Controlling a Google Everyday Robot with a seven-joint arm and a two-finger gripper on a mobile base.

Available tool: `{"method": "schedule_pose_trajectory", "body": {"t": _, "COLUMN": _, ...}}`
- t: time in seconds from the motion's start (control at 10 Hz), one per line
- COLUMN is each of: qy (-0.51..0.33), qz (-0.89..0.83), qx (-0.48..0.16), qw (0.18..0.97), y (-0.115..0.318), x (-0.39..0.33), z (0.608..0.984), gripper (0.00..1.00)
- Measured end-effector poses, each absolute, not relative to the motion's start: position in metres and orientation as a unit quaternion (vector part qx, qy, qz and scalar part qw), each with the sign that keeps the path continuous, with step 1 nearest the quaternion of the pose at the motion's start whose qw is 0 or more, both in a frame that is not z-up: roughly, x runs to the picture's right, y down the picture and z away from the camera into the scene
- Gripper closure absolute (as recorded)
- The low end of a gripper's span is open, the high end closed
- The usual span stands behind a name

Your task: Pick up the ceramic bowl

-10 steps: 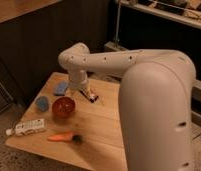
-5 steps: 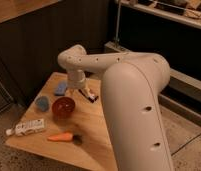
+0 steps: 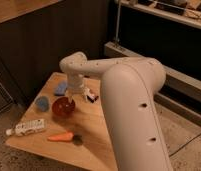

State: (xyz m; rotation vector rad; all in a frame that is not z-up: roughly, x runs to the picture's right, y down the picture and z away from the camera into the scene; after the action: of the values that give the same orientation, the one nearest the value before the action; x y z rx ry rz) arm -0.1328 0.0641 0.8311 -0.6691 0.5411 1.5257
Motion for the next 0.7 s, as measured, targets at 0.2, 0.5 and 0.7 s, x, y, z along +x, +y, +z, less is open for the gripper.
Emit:
{"method": "schedule_pose_trajectory", "body": {"t": 0.2, "qy": 0.229, "qz": 0.667, "qx": -0.309, "qw": 0.638, "y": 0.073, "x": -0.134, "z": 0.833, "gripper": 0.35}}
{"method": "schedule_pose_trajectory", "body": {"t": 0.5, "qy": 0.220, "qz": 0.656, "qx": -0.330, "qw": 0.642, "y": 0.088, "x": -0.142, "z": 0.835, "gripper": 0.35}}
{"method": "schedule_pose_trajectory", "body": {"t": 0.7, "qy": 0.213, "qz": 0.650, "qx": -0.342, "qw": 0.645, "y": 0.094, "x": -0.147, "z": 0.838, "gripper": 0.35}}
